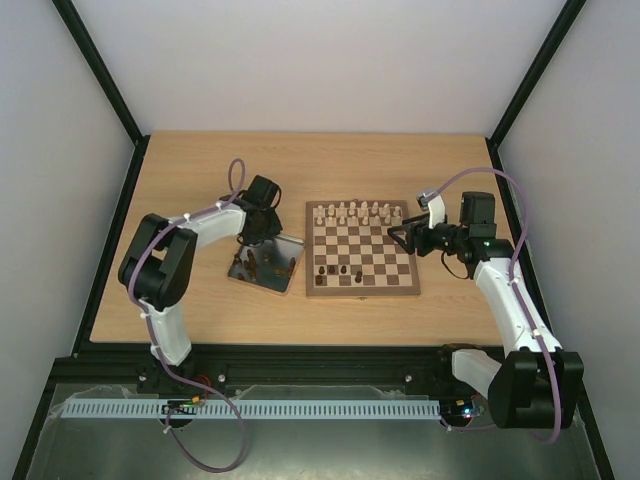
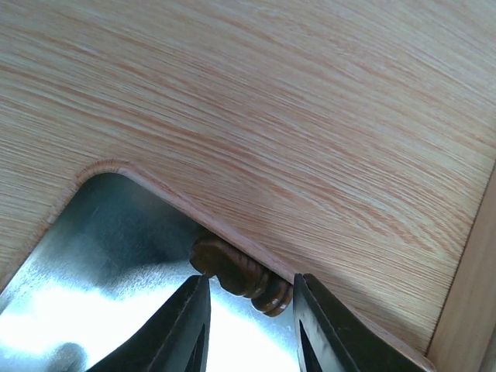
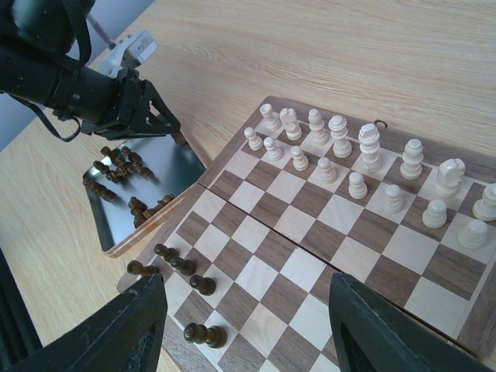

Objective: Set up the chess pieces on the board

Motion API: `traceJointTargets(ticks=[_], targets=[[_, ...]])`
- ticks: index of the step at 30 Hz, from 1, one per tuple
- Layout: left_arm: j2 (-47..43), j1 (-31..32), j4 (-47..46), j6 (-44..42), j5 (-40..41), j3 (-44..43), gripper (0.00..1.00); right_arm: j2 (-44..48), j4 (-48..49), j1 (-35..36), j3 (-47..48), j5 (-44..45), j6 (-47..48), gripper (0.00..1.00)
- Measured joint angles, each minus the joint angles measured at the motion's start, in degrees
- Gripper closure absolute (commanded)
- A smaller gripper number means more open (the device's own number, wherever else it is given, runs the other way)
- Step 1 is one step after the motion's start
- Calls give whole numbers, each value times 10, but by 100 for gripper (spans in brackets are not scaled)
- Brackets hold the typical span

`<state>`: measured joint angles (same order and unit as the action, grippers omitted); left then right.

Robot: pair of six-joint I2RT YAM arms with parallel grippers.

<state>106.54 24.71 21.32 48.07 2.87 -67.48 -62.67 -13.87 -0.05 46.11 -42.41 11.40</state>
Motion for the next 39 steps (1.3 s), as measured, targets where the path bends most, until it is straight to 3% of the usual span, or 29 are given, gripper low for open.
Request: traceJointTargets(ticks=[24, 39], targets=[[29, 0, 22, -63, -18, -10, 72, 0, -4, 0, 0, 0, 7, 41], [27, 0, 25, -94, -20, -7, 92, 0, -9, 0, 0, -4, 10, 41]])
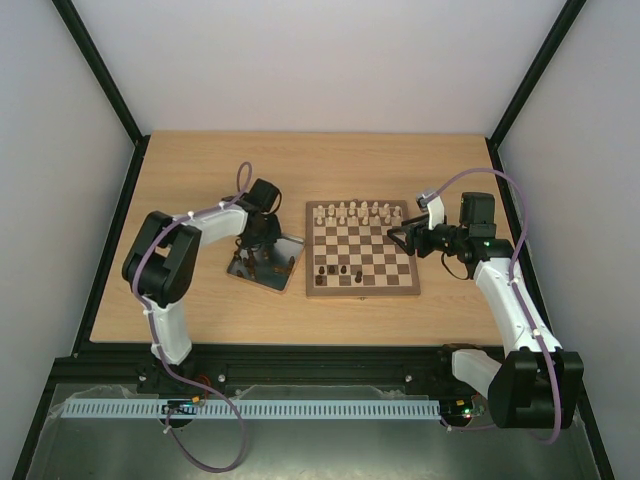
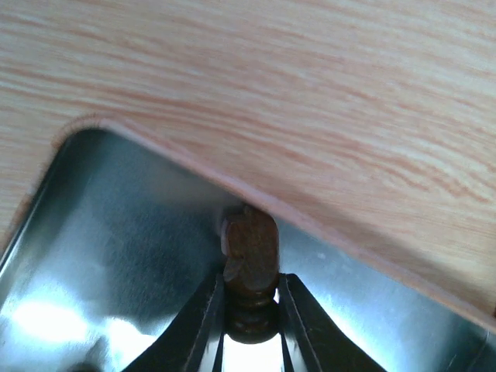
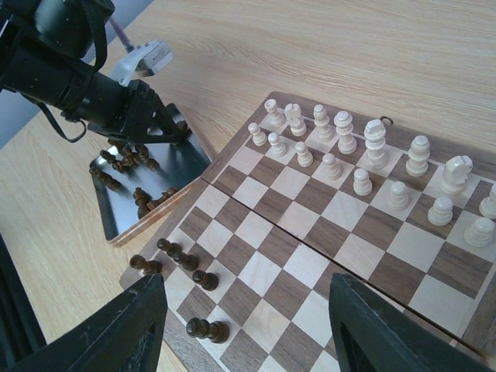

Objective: Set up the chess pieces on the board

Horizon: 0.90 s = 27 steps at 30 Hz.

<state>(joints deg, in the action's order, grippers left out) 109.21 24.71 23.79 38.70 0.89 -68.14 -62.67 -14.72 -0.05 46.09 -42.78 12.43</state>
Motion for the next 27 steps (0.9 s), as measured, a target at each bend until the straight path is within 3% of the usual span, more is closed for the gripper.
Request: traceJointTargets(ticks=[8, 17, 20, 27], targets=[[-101, 18, -13, -48, -15, 67, 92, -7, -1, 0, 1, -18, -14, 41], [-269, 144, -107, -168, -43, 101, 91, -125, -93, 10, 148, -83, -28, 45], [-295, 185, -129, -202, -63, 118, 91, -165, -135, 48, 198, -99, -28, 47], [-312, 209, -158, -240, -93, 126, 91, -225, -190, 142, 242, -134, -42, 51]])
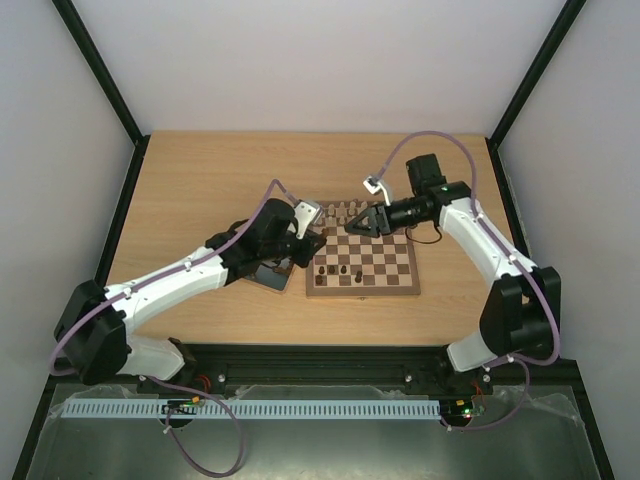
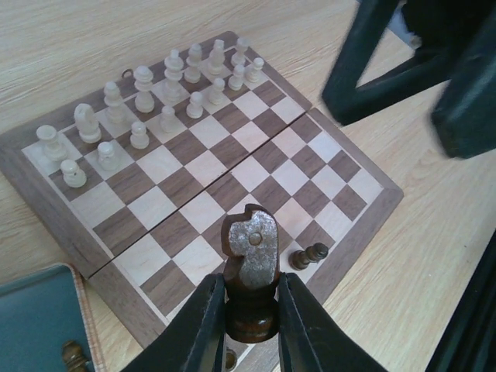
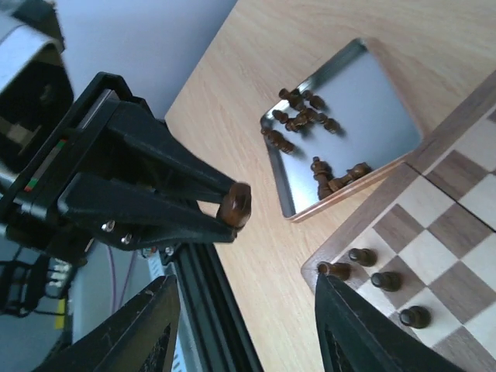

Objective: Set up the chess pieces on the board

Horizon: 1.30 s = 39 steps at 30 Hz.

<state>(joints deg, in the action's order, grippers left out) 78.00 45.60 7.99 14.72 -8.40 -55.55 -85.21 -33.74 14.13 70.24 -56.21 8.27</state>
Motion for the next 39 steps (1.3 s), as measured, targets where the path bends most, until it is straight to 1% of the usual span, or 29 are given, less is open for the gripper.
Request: traceJointTargets(ticks=[7, 14, 17, 20, 27, 29, 30, 34, 35, 37, 38, 39], targets=[[-5, 14, -10, -13, -13, 4, 90, -63, -12, 29, 35, -33, -33, 60], [-5, 17, -12, -15, -18, 4, 90, -93, -12, 48, 44, -62, -58, 62], [-5, 17, -13, -15, -18, 4, 89, -97, -12, 57, 44, -64, -62, 63], [-5, 17, -13, -15, -19, 4, 89, -99, -12, 64, 44, -65, -62, 65], [-5, 17, -13, -15, -19, 5, 89, -114, -14, 74, 44, -68, -63, 84], [-5, 17, -13, -15, -19, 6, 87, -117, -15, 76, 44, -69, -64, 89], [-6, 17, -13, -15, -19, 7, 84, -118, -16, 76, 44, -69, -63, 91], [-9, 17, -12, -12, -15, 10, 64, -118, -20, 76, 47, -66, -59, 94], [-9, 17, -12, -14, -11, 10, 56, -118, -21, 76, 48, -64, -56, 94], [-13, 17, -10, -11, 1, 10, 32, -116, -22, 76, 51, -57, -50, 95], [-16, 17, -8, -12, 8, 10, 22, -113, -22, 76, 51, -49, -46, 96], [-20, 14, -6, -8, 17, 10, 16, -109, -22, 75, 51, -40, -43, 96]])
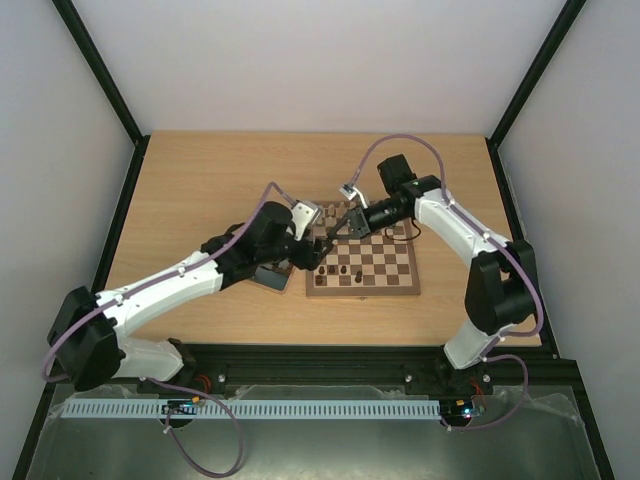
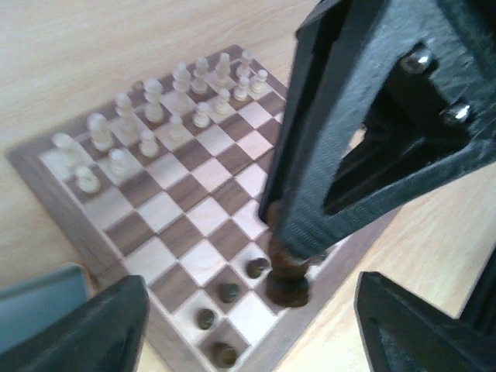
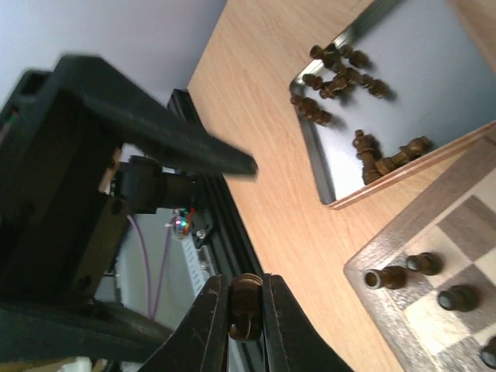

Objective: Set up the chess pieces on the board

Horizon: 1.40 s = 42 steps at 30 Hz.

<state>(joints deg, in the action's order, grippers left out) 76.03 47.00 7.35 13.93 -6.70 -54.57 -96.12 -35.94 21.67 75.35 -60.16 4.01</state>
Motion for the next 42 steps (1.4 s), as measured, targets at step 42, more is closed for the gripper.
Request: traceJointTargets(ticks=[42], targets=[[-48, -302, 67, 148, 42, 26, 1, 352, 134, -59, -401, 456, 199, 92]])
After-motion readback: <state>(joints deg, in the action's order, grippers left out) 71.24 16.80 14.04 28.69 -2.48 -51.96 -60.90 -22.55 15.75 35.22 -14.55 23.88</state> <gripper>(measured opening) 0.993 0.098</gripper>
